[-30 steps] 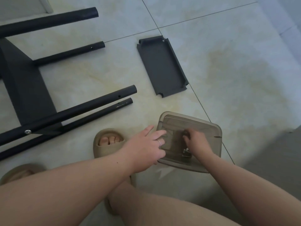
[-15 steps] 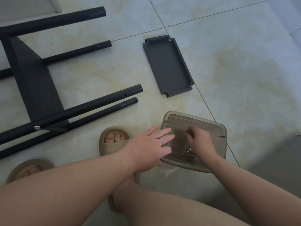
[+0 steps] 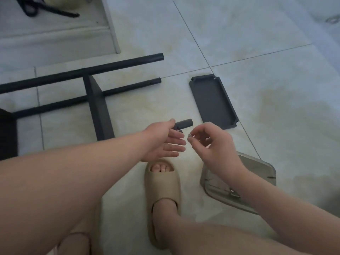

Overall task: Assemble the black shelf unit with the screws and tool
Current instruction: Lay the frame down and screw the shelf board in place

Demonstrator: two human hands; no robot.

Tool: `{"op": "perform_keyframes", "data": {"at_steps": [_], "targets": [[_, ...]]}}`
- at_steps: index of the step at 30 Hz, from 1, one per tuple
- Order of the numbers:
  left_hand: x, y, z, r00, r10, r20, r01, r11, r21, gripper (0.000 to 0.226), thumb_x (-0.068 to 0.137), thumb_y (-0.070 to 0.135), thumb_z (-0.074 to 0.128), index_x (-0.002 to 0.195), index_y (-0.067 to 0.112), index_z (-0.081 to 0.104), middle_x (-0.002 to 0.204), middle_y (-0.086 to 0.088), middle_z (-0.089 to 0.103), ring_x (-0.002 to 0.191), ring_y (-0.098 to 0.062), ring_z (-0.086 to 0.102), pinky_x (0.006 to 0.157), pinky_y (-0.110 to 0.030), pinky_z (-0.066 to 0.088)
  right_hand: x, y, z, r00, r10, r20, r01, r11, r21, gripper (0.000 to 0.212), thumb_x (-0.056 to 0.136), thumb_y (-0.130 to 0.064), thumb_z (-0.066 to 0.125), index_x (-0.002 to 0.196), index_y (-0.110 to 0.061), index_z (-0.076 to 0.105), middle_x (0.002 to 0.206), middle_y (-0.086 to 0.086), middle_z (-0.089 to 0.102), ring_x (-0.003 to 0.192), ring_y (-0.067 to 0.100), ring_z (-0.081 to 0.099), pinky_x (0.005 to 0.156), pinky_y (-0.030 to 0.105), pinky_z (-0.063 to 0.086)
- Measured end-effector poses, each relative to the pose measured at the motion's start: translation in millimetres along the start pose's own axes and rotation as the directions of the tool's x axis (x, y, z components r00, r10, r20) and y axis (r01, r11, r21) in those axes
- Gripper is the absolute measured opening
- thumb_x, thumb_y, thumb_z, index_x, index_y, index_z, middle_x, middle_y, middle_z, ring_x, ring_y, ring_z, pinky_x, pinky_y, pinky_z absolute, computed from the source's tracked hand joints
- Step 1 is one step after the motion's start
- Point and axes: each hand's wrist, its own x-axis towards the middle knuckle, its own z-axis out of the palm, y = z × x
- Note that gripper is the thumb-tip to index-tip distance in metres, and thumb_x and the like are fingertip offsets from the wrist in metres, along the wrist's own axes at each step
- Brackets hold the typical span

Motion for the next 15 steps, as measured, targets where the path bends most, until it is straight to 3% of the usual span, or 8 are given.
{"op": "perform_keyframes", "data": {"at_steps": [3,7,10,13,15], "targets": [[-17.9,9.6,-29.8,0.994,-0.023,0.103,0.032,0.996,-0.084,0.061,0.106,0.051,0.031,0.098,0.001,0.065,0.083,-0.012,0.075,0.074,-0.025,0.075,0.071,-0.036,0.057,7.2,-35.2,16.5,0.987,-0.157,0.026,0.157,0.988,0.007,0.015,0.086,-0.002,0.073,0.092,-0.015,0.071,0.083,-0.006,0.065,0.077,0.013,0.064,0.068,0.025,0.053],[-33.4,15.1,-68.3,0.979,-0.061,0.195,0.074,0.996,-0.058,0.059,0.106,0.051,0.031,0.099,0.004,0.065,0.085,-0.007,0.065,0.066,-0.019,0.070,0.065,-0.029,0.054,12.5,-72.5,43.7,0.967,-0.242,0.074,0.238,0.969,0.058,0.011,0.090,-0.009,0.071,0.100,-0.012,0.074,0.088,-0.006,0.065,0.082,0.011,0.064,0.072,0.018,0.051],[-36.9,15.4,-103.4,0.989,-0.074,0.131,0.079,0.996,-0.033,0.057,0.106,0.045,0.037,0.080,0.007,0.071,0.072,-0.004,0.067,0.059,-0.014,0.065,0.049,-0.022,0.047,18.4,-87.4,60.9,0.964,-0.245,0.102,0.242,0.970,0.036,0.012,0.095,-0.013,0.068,0.106,-0.011,0.073,0.093,-0.006,0.066,0.088,0.009,0.064,0.077,0.024,0.053],[-39.6,15.2,-141.7,0.998,-0.043,0.048,0.045,0.998,-0.047,0.029,0.102,0.021,0.046,0.090,0.007,0.068,0.073,-0.005,0.069,0.058,-0.012,0.064,0.046,-0.021,0.046,27.2,-93.3,80.2,0.965,-0.193,0.180,0.197,0.980,-0.010,0.020,0.096,-0.018,0.063,0.115,-0.016,0.070,0.106,-0.009,0.066,0.104,0.004,0.062,0.090,0.025,0.050],[-40.1,15.6,-167.8,1.000,0.014,-0.009,-0.014,0.997,-0.074,0.024,0.094,0.002,0.042,0.097,0.007,0.066,0.084,-0.006,0.070,0.063,-0.012,0.066,0.048,-0.021,0.048,34.2,-94.1,97.4,0.955,-0.140,0.262,0.159,0.986,-0.051,0.026,0.097,-0.024,0.061,0.123,-0.021,0.067,0.114,-0.014,0.063,0.111,0.000,0.057,0.097,0.023,0.047]]}}
